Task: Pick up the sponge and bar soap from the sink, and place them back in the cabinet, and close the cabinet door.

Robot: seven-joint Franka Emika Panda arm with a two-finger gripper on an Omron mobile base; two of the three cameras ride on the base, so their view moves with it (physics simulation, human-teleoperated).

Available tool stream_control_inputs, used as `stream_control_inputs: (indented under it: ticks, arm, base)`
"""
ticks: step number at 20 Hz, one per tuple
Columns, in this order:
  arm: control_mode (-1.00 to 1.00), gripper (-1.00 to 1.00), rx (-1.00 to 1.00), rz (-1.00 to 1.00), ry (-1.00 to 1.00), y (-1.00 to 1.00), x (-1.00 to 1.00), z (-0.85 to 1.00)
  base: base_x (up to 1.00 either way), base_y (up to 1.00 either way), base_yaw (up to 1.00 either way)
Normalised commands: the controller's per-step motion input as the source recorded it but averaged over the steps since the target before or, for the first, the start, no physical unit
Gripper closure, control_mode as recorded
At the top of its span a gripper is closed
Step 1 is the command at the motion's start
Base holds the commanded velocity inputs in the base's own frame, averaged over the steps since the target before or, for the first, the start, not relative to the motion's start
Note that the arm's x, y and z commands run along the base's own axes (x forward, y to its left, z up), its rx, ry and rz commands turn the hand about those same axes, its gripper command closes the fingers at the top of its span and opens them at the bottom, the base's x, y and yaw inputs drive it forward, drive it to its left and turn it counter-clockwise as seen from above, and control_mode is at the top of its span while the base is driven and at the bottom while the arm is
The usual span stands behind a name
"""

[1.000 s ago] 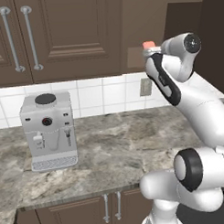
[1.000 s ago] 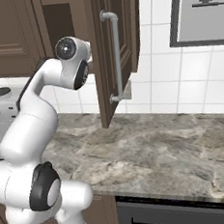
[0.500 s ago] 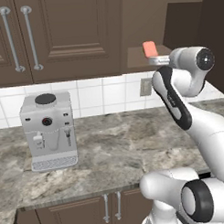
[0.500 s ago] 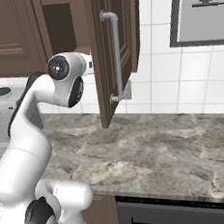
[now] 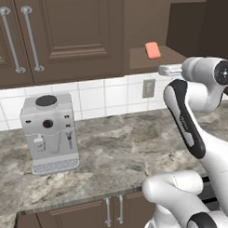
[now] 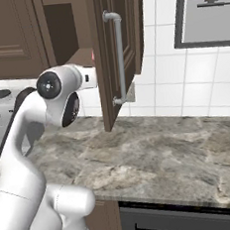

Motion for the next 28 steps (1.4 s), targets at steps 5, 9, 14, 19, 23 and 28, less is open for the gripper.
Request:
stream_control_inputs:
  ticks: [5,9,14,19,23,28]
  arm:
    - [-1.00,-1.00,0.00,0.00,0.00,0.00,-0.49,0.00]
    - [-1.00,-1.00,0.00,0.00,0.00,0.00,-0.45,0.02]
    - [-1.00,-1.00,0.00,0.00,-0.01,0.00,-0.40,0.04]
    - [-1.00,-1.00,0.00,0.00,-0.01,0.00,-0.41,0.00]
    - [-1.00,-1.00,0.00,0.00,0.00,0.00,-0.39,0.01]
    - [-1.00,-1.00,0.00,0.00,0.00,0.01,-0.37,0.04]
  base:
    - [0.00,0.00,0.00]
    - [0.00,0.00,0.00]
    - [0.00,0.00,0.00]
    - [0.00,0.00,0.00]
    - [0.00,0.00,0.00]
    - [0.00,0.00,0.00]
